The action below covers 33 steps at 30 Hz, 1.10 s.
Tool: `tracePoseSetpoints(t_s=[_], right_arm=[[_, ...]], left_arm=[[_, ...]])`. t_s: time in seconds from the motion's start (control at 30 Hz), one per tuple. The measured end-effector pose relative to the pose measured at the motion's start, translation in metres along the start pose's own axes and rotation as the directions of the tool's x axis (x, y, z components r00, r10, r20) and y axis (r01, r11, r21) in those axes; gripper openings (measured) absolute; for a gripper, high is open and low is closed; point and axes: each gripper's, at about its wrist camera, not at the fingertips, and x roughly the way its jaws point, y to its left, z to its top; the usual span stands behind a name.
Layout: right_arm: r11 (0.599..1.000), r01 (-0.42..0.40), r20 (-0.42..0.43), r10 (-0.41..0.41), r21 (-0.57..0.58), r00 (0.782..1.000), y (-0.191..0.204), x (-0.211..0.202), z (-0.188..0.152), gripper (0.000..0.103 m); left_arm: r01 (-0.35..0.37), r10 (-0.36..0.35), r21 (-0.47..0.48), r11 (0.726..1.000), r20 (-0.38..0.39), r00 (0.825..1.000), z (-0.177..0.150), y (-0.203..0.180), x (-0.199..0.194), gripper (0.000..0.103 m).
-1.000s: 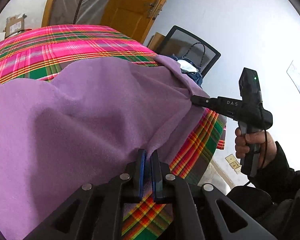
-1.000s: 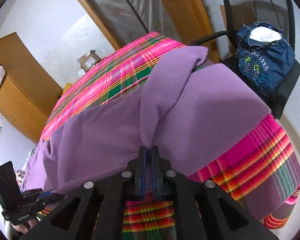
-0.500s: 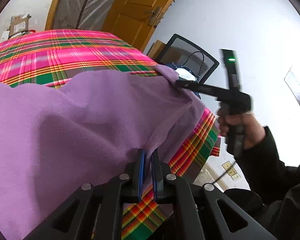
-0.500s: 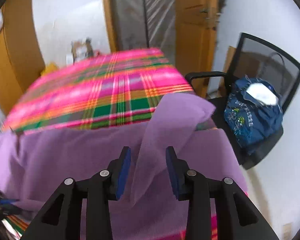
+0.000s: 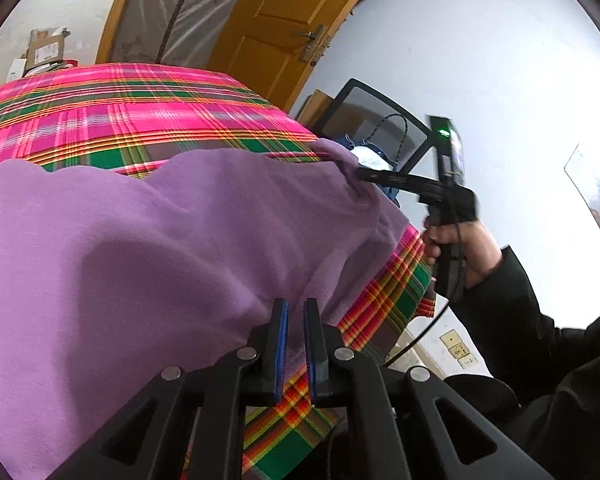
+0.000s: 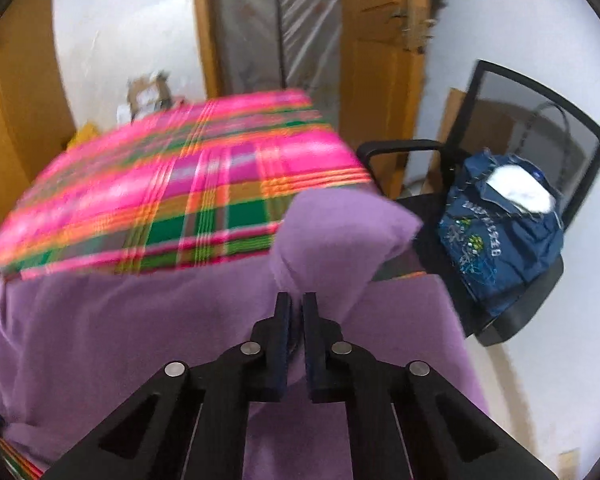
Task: Fold clothes
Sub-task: 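Lift the sweater sleeve with the right gripper while the left gripper holds the edge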
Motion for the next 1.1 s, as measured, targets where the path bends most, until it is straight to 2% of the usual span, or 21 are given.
tracePoseSetpoints(t_s=[0.13,0.23,0.33,0.4,0.43,0.47,0.53,0.6,0.63,0.73,0.77,0.83,0.93,1.03,1.1], right_arm=[[0.980,-0.040,0.094,0.022,0.195,0.995,-0.039,-0.028,-0.012,0.005],[0.944,-0.048,0.091,0.019,0.328,0.996,-0.069,-0.039,-0.028,0.005],[0.933,-0.032,0.067,0.008,0.358,0.998,-0.080,-0.042,-0.037,0.009],[0.927,-0.062,0.069,0.038,0.370,0.997,-0.082,-0.041,-0.034,0.013],[0.922,-0.081,0.072,0.058,0.378,0.996,-0.082,-0.039,-0.031,0.023],[0.923,-0.093,0.080,0.068,0.373,0.994,-0.080,-0.039,-0.026,0.035],[0.936,-0.110,0.098,0.081,0.334,0.992,-0.071,-0.039,-0.012,0.037],[0.963,-0.109,0.092,0.089,0.248,0.992,-0.052,-0.033,0.006,0.047],[0.976,-0.097,0.074,0.084,0.197,0.994,-0.041,-0.028,0.013,0.051],[1.000,0.008,-0.004,-0.008,-0.016,1.000,-0.004,-0.003,0.030,0.052],[0.995,0.056,-0.017,-0.057,-0.079,0.998,0.006,0.007,0.032,0.052],[0.982,0.136,-0.036,-0.141,-0.132,0.989,0.011,0.025,0.034,0.051],[0.987,0.142,-0.042,-0.145,-0.082,0.988,-0.001,0.029,0.034,0.006],[0.993,0.121,-0.017,-0.121,0.004,0.993,-0.020,0.019,0.030,0.005],[0.994,0.073,0.015,-0.074,0.084,0.997,-0.035,0.007,0.029,0.005]], left_arm=[[0.002,-0.002,-0.010,1.000,0.013,1.000,0.000,0.003,-0.004,0.007],[0.003,-0.003,-0.016,1.000,0.012,1.000,-0.001,0.005,-0.004,0.007],[0.003,-0.003,-0.018,1.000,0.005,1.000,0.000,0.007,-0.003,0.007],[0.002,-0.002,-0.018,1.000,0.002,1.000,0.001,0.006,-0.001,0.007],[0.002,-0.002,-0.017,1.000,0.001,1.000,0.002,0.005,-0.001,0.007],[0.001,-0.001,-0.016,1.000,0.001,1.000,0.002,0.004,0.000,0.007],[0.000,0.000,-0.014,1.000,0.003,1.000,0.001,0.003,-0.001,0.007],[-0.003,0.003,-0.017,1.000,0.006,1.000,0.001,0.002,0.000,0.007],[-0.006,0.006,-0.019,1.000,0.007,1.000,0.001,0.002,0.000,0.007],[-0.013,0.013,-0.025,1.000,0.013,1.000,0.002,0.002,-0.001,0.007],[-0.015,0.015,-0.027,1.000,0.014,1.000,0.002,0.002,-0.002,0.007],[-0.017,0.018,-0.028,0.999,0.020,1.000,0.002,0.003,-0.004,0.007],[-0.018,0.019,-0.032,0.999,0.027,0.999,0.003,0.005,-0.007,0.007],[-0.016,0.017,-0.038,0.999,0.026,1.000,0.004,0.007,-0.007,0.007],[-0.012,0.013,-0.040,0.999,0.021,1.000,0.004,0.009,-0.005,0.007]])
